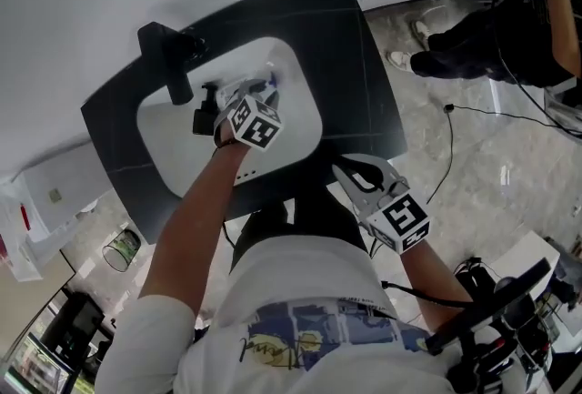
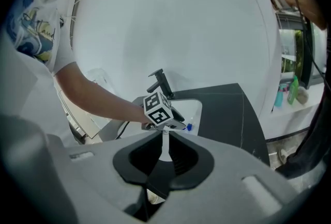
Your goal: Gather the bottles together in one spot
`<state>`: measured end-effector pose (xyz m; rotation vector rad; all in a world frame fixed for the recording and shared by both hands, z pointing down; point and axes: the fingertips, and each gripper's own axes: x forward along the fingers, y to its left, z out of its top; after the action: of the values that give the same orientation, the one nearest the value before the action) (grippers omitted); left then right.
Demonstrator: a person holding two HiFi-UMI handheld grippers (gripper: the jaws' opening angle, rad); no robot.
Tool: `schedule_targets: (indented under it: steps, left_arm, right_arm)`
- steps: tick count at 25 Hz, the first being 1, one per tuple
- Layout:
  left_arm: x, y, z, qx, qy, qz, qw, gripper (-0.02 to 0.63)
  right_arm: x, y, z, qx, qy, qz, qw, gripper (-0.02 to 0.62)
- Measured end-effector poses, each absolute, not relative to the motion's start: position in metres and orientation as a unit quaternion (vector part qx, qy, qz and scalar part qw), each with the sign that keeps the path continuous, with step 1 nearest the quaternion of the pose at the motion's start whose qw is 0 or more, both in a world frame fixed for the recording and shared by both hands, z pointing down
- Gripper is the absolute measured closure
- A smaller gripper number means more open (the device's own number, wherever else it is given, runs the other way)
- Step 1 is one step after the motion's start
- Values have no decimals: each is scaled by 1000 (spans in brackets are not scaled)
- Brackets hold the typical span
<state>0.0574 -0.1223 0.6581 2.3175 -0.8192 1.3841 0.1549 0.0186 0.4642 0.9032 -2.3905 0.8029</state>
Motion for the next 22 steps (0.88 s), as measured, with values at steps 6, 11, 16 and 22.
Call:
schedule_targets:
  steps: [6, 11, 16, 22]
  left_arm:
    - [51, -130, 689, 789, -283, 532, 119, 446]
    - [46, -128, 703, 777, -261, 569, 65, 449]
    - [50, -128, 714, 768, -228, 598, 0, 467]
    - [52, -133, 720, 759, -227, 609, -37, 514]
  right_arm:
    - [163, 8, 473, 328, -865, 306, 223, 557]
    - [171, 5, 481, 332, -859, 318, 224, 558]
    - [174, 4, 487, 332, -855, 328, 227, 560]
    - [172, -1, 487, 330, -854, 329, 230, 568]
